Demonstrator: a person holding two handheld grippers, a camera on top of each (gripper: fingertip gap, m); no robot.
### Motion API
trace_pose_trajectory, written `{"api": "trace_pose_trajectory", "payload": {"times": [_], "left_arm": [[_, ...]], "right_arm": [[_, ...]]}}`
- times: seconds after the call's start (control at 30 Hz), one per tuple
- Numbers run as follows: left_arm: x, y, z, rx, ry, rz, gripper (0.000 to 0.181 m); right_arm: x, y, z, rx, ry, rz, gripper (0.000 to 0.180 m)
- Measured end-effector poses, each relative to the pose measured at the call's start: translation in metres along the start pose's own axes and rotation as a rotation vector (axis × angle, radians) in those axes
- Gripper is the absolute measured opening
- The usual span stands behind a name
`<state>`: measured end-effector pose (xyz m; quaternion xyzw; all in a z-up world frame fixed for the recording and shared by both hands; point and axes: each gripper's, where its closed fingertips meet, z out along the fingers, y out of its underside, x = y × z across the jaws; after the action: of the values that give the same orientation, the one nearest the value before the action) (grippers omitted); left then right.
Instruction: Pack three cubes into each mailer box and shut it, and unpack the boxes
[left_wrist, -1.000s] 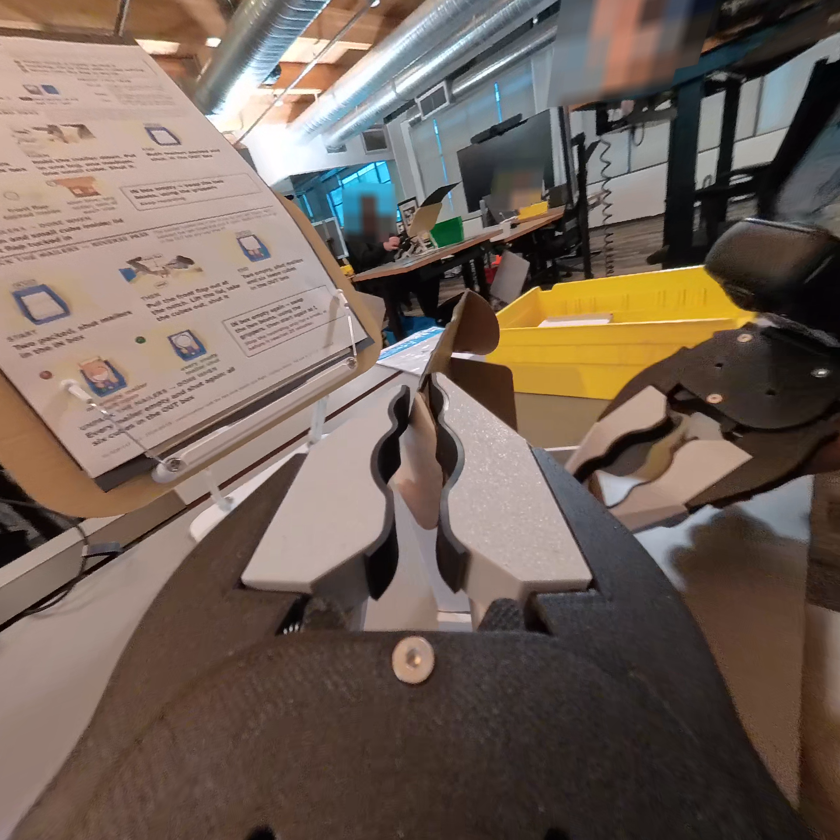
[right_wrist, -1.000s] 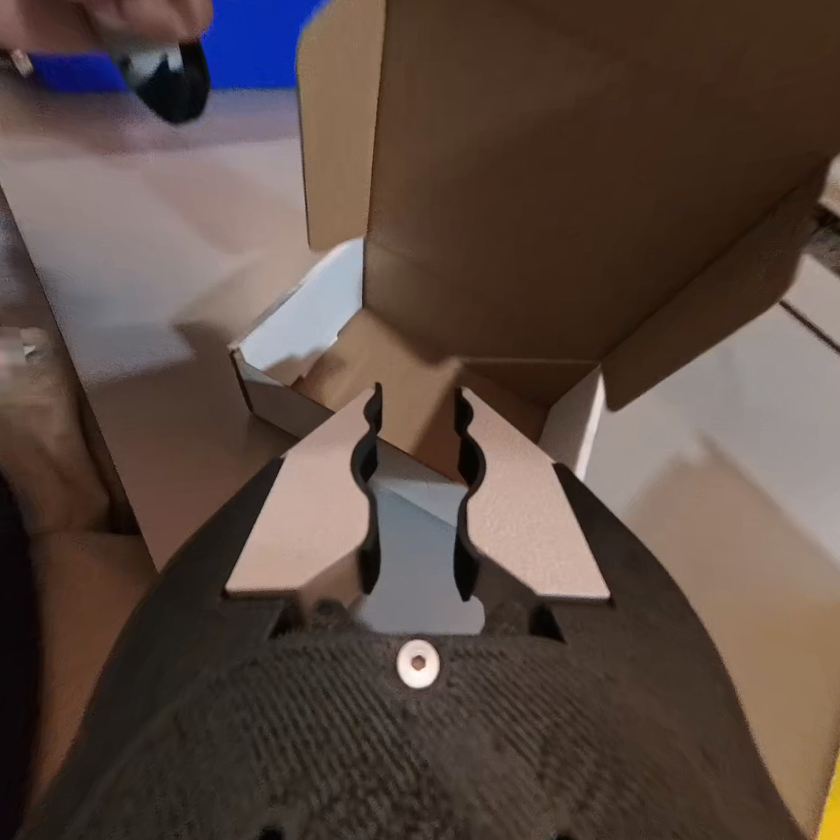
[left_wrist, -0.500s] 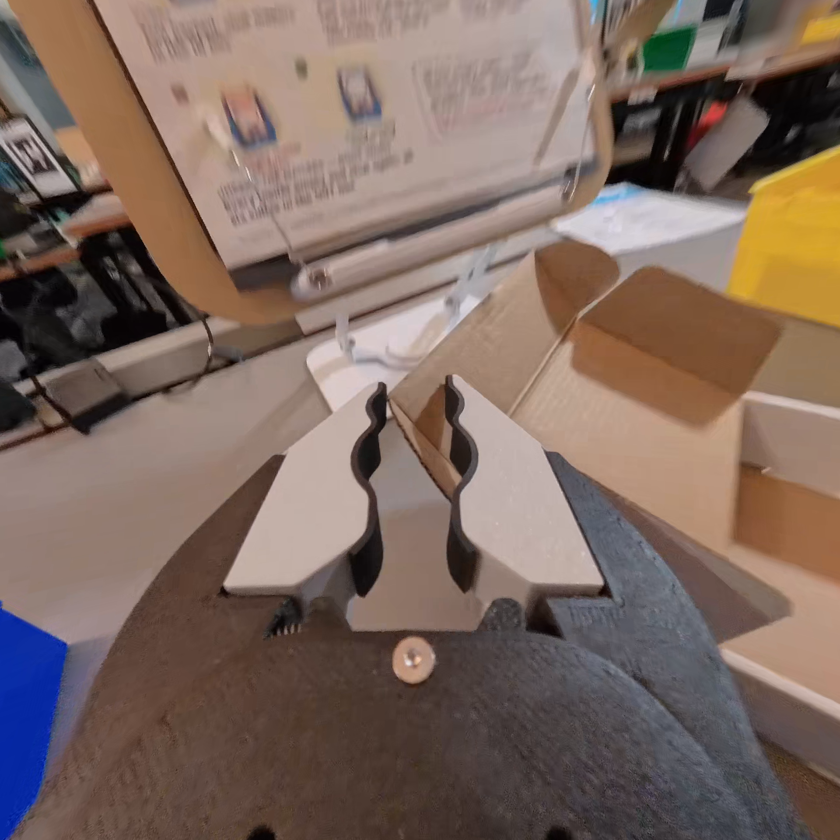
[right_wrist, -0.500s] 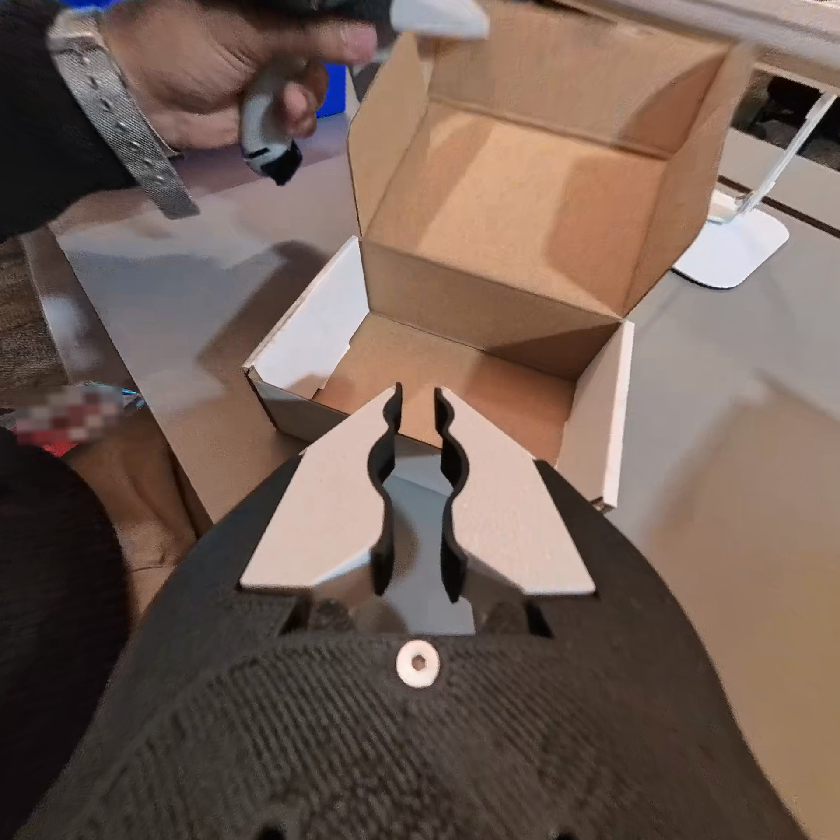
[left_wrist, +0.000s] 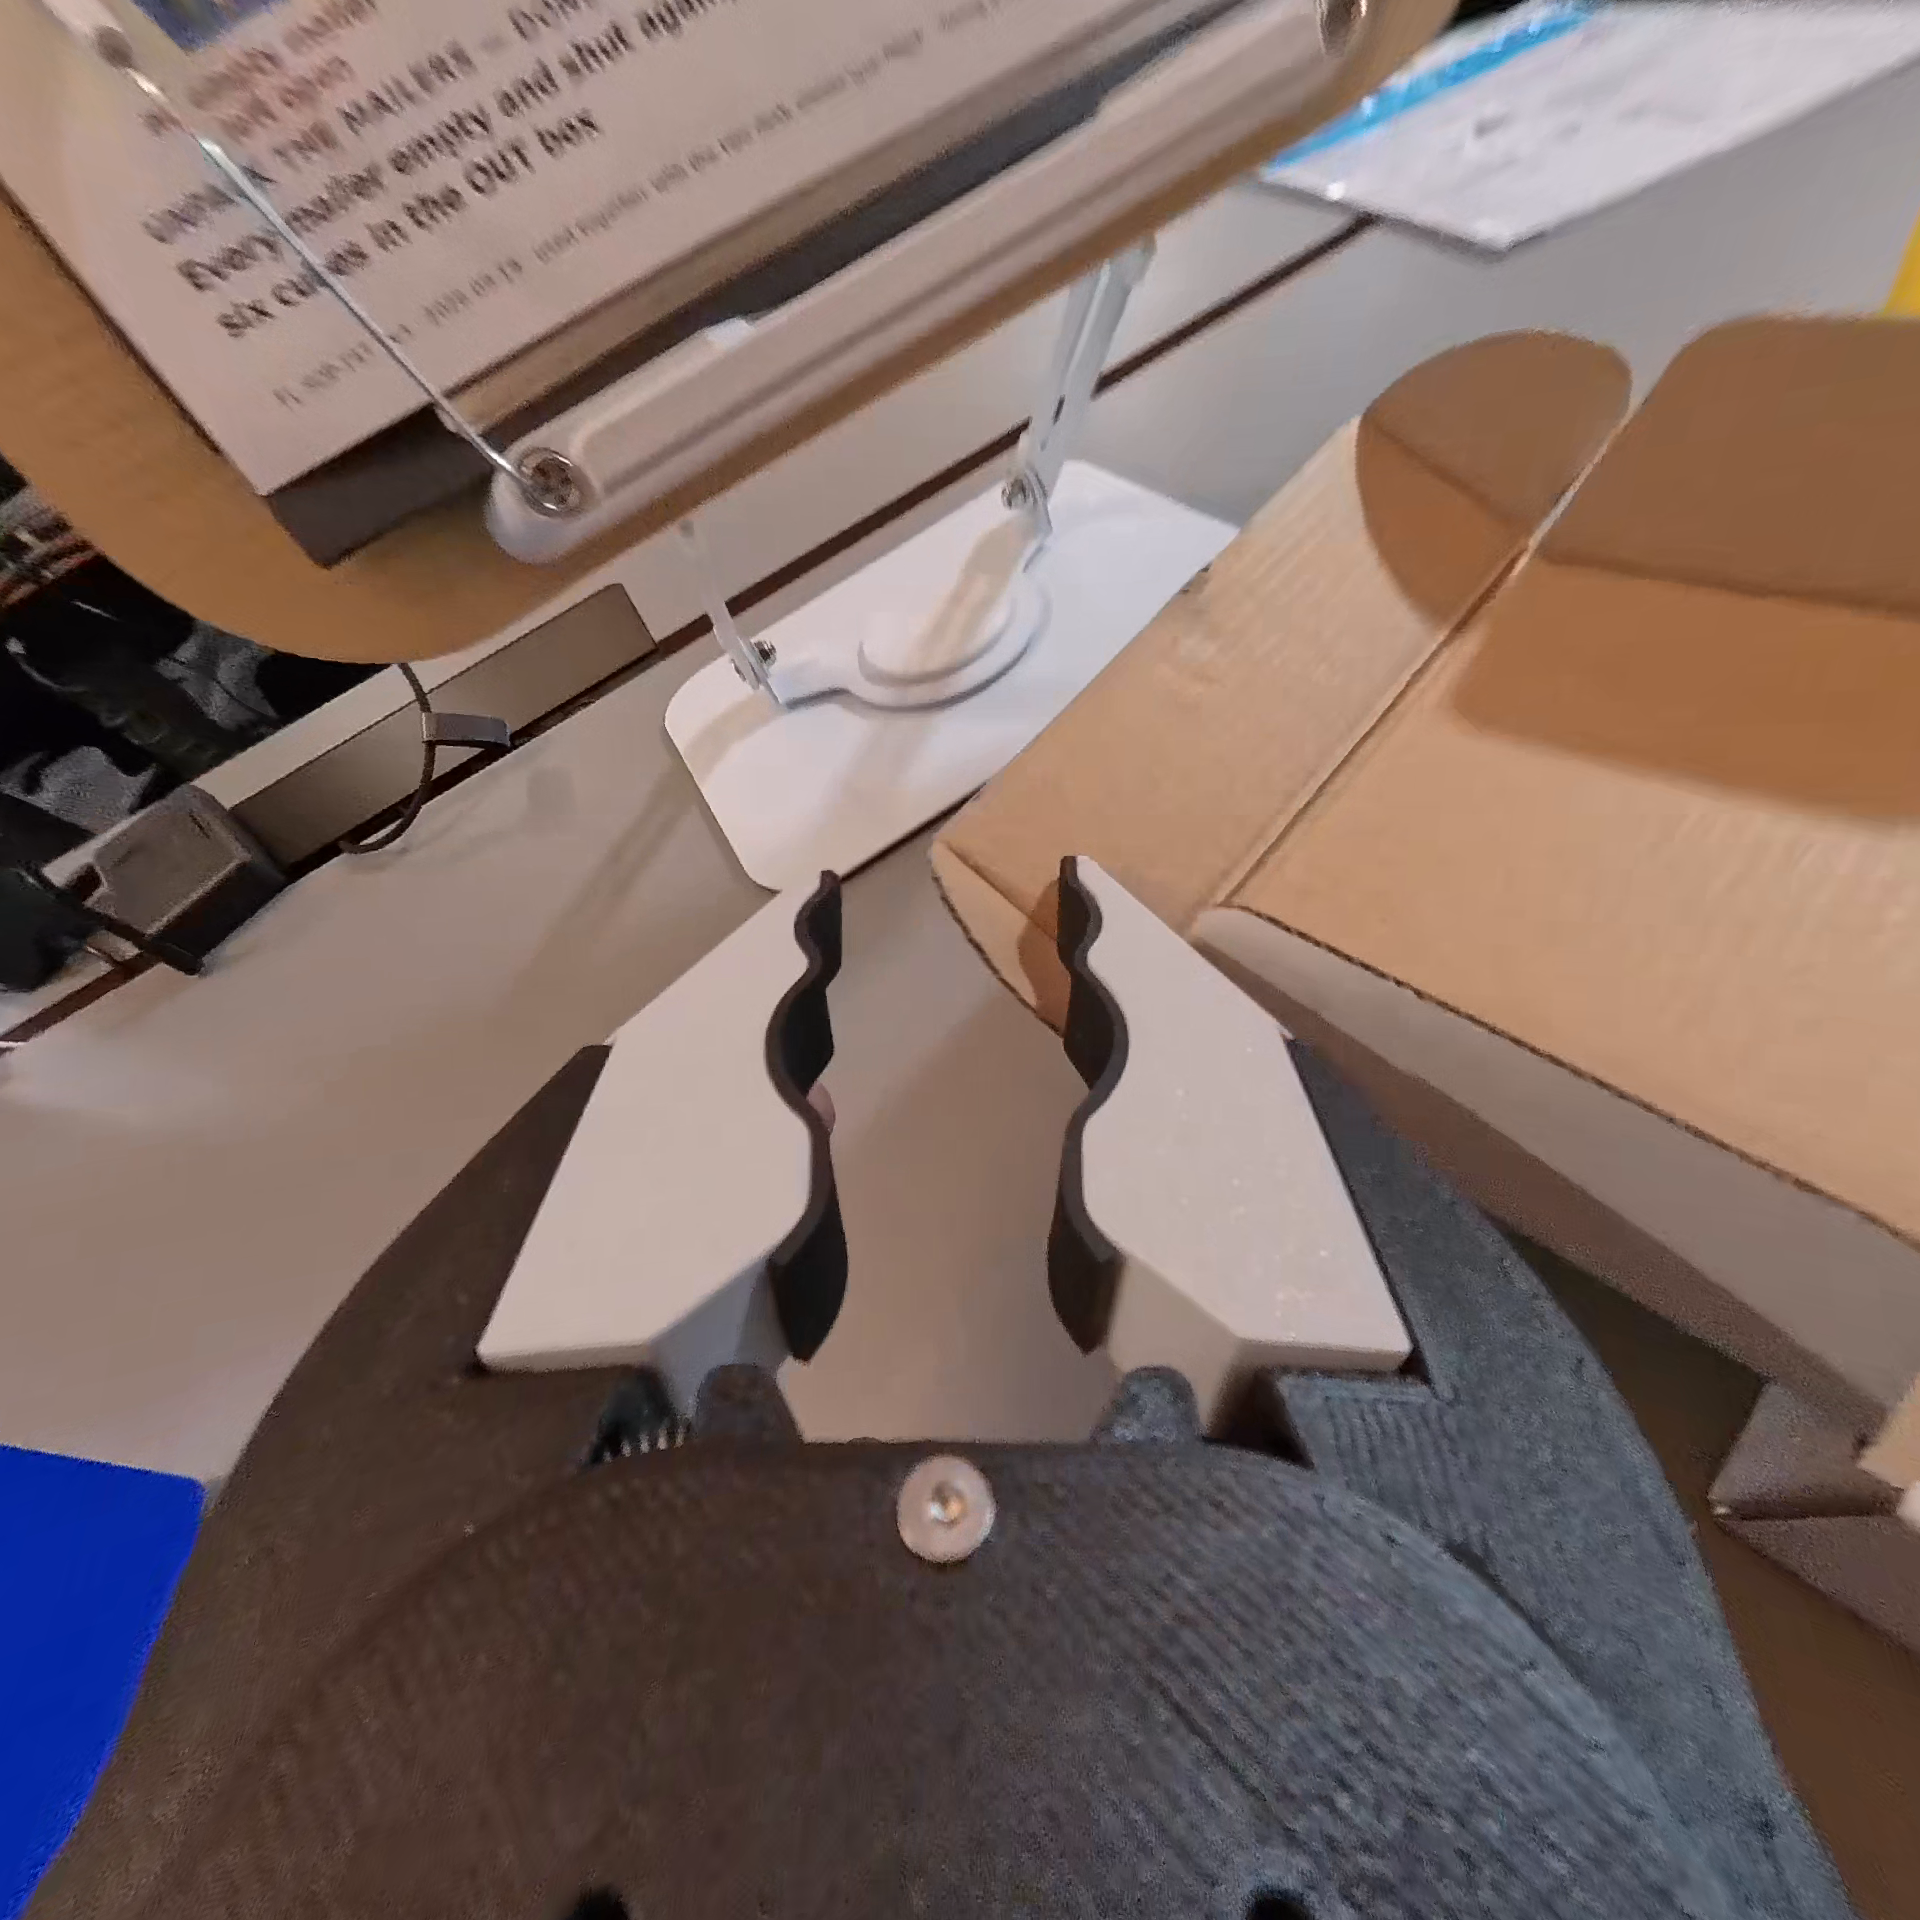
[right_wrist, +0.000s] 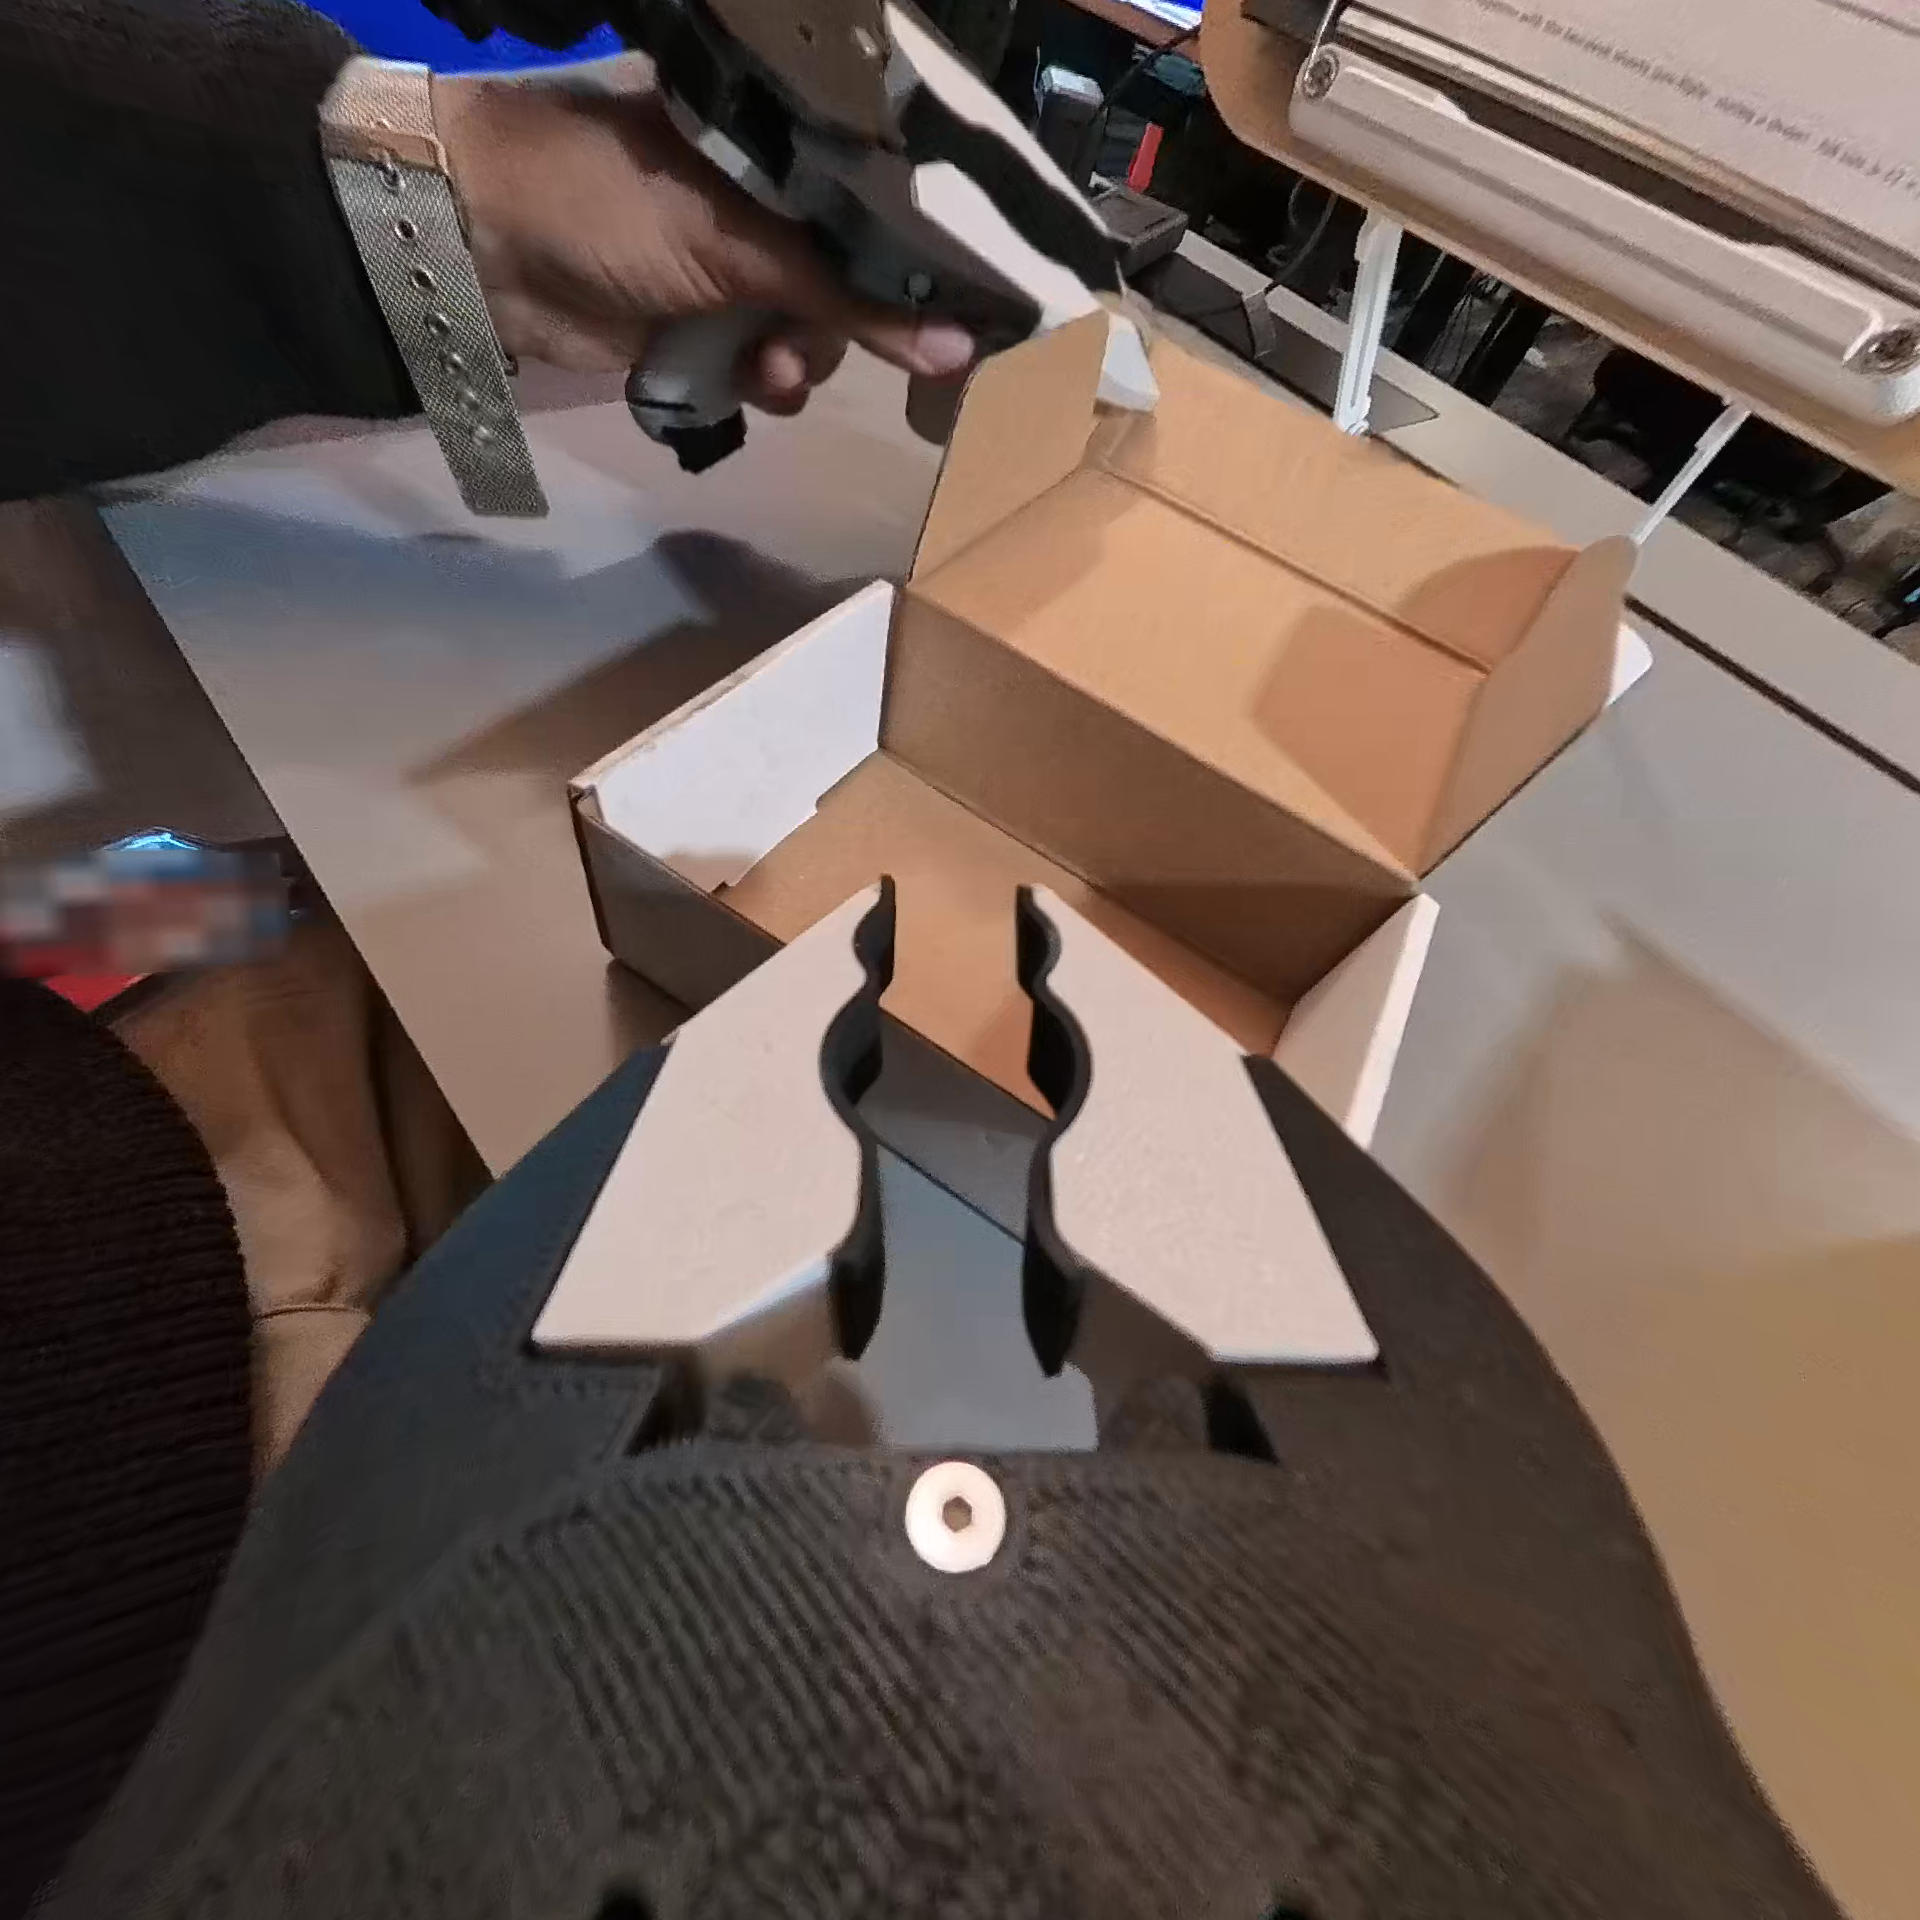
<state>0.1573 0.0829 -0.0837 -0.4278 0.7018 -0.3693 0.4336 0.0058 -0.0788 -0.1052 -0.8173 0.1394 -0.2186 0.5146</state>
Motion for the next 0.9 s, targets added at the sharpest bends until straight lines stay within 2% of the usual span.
{"api": "trace_pose_trajectory", "payload": {"times": [0.17, 0.27, 0.37, 0.6, 0.67, 0.8, 0.9], "left_arm": [[-0.009, -0.040, -0.023, 0.231, 0.042, -0.169, 0.067], [-0.016, -0.056, -0.039, 0.340, 0.039, -0.209, 0.069], [-0.023, -0.059, -0.050, 0.388, 0.000, -0.195, 0.069], [-0.026, -0.055, -0.064, 0.391, -0.002, -0.206, 0.069], [-0.032, -0.055, -0.069, 0.364, 0.038, -0.268, 0.077], [-0.081, -0.062, -0.097, 0.332, 0.008, -0.374, 0.079], [-0.136, -0.047, -0.126, 0.205, -0.082, -0.385, 0.074]], "right_arm": [[0.004, -0.008, -0.005, 0.037, 0.012, -0.090, 0.041], [-0.001, -0.023, -0.018, 0.117, -0.044, -0.171, 0.044], [-0.011, -0.034, -0.030, 0.185, -0.135, -0.214, 0.037], [-0.023, -0.048, -0.029, 0.259, -0.193, -0.272, 0.035], [-0.027, -0.052, -0.027, 0.275, -0.191, -0.313, 0.035], [-0.035, -0.055, -0.021, 0.297, -0.200, -0.387, 0.032], [-0.040, -0.057, -0.016, 0.302, -0.226, -0.403, 0.032]]}}
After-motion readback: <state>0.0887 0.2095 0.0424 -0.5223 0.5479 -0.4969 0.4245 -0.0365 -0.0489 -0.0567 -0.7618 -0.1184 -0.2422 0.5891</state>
